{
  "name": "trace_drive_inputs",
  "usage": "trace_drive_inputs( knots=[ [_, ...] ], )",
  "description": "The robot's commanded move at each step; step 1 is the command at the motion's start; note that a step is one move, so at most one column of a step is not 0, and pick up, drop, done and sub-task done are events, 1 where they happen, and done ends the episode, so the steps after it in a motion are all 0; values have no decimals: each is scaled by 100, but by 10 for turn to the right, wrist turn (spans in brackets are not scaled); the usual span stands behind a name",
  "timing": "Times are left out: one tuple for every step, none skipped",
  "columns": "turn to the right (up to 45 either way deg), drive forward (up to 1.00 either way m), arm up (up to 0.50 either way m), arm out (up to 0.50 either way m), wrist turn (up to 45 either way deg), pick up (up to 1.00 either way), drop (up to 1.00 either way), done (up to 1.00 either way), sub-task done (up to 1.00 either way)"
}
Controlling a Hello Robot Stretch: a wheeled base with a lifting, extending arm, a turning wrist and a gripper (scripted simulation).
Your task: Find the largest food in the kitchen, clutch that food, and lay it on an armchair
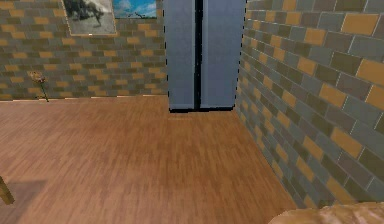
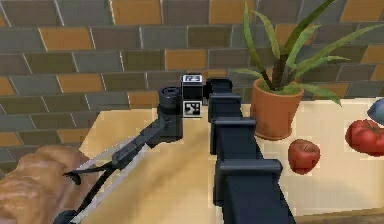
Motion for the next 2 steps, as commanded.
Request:
trace_drive_inputs(
  knots=[
    [0,0,0,0,-150,0,0,0,0],
    [0,0,0,-20,0,0,0,0,0]
  ],
)
